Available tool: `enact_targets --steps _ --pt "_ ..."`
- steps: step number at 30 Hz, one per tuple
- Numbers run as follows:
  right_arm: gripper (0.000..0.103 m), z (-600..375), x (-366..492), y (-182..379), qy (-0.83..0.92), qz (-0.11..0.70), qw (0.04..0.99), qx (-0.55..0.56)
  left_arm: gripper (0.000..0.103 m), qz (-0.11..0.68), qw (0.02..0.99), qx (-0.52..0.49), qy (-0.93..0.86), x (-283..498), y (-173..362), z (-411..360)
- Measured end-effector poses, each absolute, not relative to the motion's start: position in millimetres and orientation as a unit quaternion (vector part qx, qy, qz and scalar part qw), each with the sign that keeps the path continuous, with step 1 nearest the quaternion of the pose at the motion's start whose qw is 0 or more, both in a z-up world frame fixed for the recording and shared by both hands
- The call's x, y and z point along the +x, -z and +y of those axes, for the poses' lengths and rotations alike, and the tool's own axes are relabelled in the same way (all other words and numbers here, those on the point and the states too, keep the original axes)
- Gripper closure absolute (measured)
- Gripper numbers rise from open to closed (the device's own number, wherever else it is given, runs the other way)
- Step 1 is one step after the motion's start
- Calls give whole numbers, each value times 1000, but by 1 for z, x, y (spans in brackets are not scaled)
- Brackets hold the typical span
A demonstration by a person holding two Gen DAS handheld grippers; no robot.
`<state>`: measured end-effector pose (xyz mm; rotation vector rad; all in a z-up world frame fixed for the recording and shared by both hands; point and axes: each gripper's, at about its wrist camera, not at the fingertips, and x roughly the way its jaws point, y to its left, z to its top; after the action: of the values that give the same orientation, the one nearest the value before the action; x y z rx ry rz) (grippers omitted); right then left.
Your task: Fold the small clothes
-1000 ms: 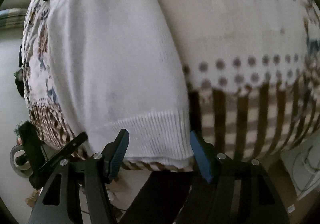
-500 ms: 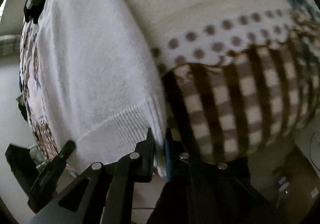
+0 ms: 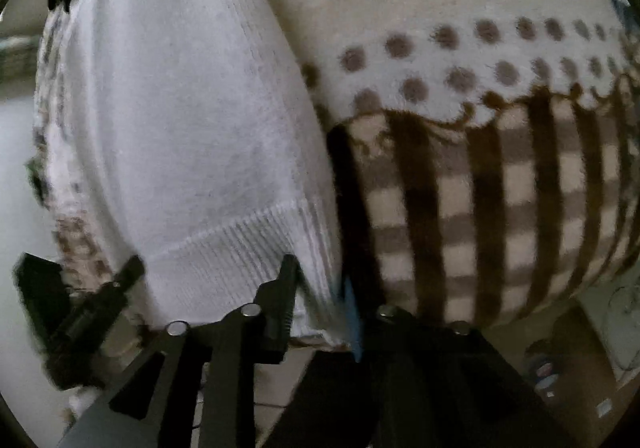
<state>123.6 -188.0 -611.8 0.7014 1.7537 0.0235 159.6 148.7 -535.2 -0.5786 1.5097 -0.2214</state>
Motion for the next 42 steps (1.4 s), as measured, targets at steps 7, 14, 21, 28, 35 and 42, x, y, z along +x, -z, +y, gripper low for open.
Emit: enact_targets --steps 7,14,21,28,35,42 --pt "47 -211 120 621 -54 735 588 333 39 673 662 -309 117 155 560 152" --pt "53 -217 120 639 -87 714 581 381 92 668 696 -230 132 156 543 112" --pt "91 -223 107 625 -100 696 567 430 94 647 692 -296 120 151 520 140" --pt "92 -242 117 544 -124 636 606 461 94 592 717 -335 152 177 440 159" --pt "92 -241 193 466 -154 554 672 467 94 519 746 -377 177 280 390 158" --pt "92 -256 336 464 -141 508 711 466 93 513 738 -412 148 422 436 135"
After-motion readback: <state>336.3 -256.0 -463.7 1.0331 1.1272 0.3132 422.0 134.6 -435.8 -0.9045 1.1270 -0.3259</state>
